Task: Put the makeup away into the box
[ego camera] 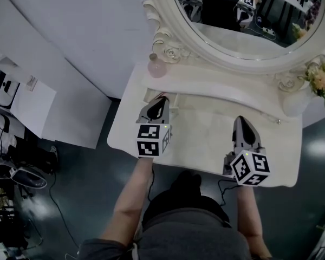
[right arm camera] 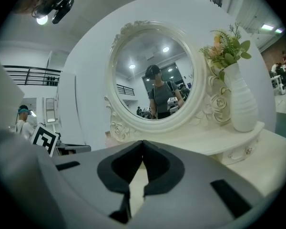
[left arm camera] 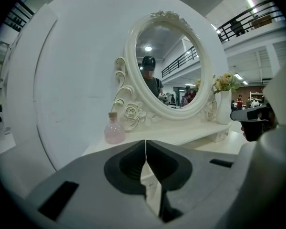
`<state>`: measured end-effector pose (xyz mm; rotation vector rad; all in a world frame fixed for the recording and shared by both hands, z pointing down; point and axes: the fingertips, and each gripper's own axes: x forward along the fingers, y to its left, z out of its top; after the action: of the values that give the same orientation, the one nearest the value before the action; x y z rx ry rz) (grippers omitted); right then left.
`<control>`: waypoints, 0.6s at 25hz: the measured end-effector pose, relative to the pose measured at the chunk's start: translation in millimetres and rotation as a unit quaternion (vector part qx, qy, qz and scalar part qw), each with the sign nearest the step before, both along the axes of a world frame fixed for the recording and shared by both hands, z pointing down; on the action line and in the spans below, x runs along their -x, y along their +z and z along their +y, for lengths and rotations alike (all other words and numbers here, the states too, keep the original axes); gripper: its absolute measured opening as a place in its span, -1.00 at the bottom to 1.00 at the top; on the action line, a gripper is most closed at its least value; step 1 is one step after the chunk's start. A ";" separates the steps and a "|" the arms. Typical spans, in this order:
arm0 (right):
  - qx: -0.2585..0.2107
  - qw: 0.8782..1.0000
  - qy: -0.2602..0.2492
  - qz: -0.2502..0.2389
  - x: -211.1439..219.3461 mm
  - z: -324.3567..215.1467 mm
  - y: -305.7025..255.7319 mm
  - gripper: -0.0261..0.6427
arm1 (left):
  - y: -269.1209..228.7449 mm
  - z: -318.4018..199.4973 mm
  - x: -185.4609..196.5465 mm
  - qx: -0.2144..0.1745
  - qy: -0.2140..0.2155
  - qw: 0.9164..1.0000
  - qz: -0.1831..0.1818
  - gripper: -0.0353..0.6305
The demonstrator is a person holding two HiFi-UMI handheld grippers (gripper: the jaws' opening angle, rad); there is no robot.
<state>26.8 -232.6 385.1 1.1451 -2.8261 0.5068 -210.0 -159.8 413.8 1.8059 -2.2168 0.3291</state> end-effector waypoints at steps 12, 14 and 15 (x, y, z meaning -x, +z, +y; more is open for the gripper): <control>-0.011 1.000 0.009 0.001 -2.7 2.5 -7.0 -0.91 | -8.7 19.2 0.5 -0.032 -0.005 0.999 0.007 -0.88; -0.014 1.000 0.009 0.001 -2.5 3.8 -8.6 -0.91 | -8.2 22.8 1.3 -0.035 -0.006 0.999 0.012 -0.88; -0.015 1.000 0.009 0.001 -2.1 4.5 -9.4 -0.91 | -8.0 24.4 1.5 -0.037 -0.005 0.999 0.016 -0.88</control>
<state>28.9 -228.1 375.6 1.1780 -2.8342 0.4652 -211.6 -135.5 405.8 1.8229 -2.2437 0.2159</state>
